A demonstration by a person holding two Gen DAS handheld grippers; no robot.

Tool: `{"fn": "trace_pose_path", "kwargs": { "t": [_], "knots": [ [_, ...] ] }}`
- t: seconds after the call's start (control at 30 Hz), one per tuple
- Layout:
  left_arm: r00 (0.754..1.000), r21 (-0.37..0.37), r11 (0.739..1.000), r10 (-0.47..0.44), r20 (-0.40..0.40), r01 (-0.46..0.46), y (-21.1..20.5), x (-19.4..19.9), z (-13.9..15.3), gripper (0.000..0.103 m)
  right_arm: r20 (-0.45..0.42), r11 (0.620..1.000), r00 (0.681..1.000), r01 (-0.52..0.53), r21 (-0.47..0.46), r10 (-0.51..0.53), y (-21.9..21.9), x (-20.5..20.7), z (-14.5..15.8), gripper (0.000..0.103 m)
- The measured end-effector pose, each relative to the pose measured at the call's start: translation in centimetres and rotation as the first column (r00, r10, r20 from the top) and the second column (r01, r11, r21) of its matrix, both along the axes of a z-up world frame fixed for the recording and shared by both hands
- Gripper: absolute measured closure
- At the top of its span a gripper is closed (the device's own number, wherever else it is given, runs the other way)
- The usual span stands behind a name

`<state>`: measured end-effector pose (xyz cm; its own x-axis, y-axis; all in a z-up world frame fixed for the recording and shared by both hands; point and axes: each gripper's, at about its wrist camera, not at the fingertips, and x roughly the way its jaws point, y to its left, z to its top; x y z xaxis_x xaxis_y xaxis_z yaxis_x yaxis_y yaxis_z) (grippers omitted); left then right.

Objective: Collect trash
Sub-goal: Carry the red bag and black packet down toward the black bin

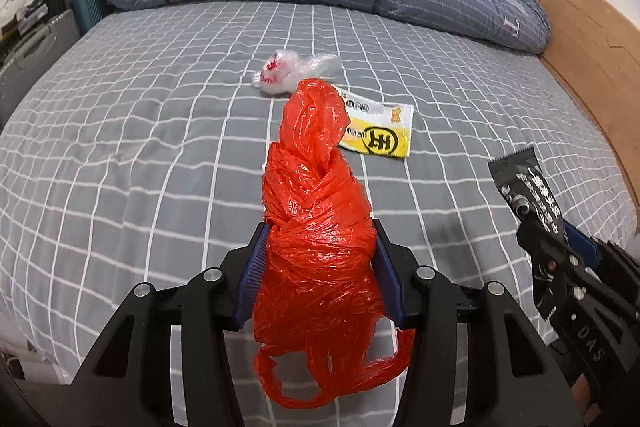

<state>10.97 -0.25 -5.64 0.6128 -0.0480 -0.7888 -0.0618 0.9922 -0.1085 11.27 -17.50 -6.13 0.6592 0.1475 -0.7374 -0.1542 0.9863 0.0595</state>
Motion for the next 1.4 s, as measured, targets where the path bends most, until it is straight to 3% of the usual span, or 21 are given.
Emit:
{"fn": "trace_pose_path", "kwargs": {
  "t": [0.33,1.4],
  "knots": [
    [1.0,0.007,1.0,0.005,-0.009,-0.005,0.7,-4.0,-0.5,0.055,0.038,1.0,0.999,-0.022,-0.001,0.022,1.7,-2.3,1.0,0.07],
    [0.999,-0.046,0.999,-0.028,-0.026,0.027,-0.6,-13.1,-1.5,0.056,0.018,0.999,0.999,-0.038,-0.009,0.039,-0.3,-11.6,0.1,0.07]
  ]
}}
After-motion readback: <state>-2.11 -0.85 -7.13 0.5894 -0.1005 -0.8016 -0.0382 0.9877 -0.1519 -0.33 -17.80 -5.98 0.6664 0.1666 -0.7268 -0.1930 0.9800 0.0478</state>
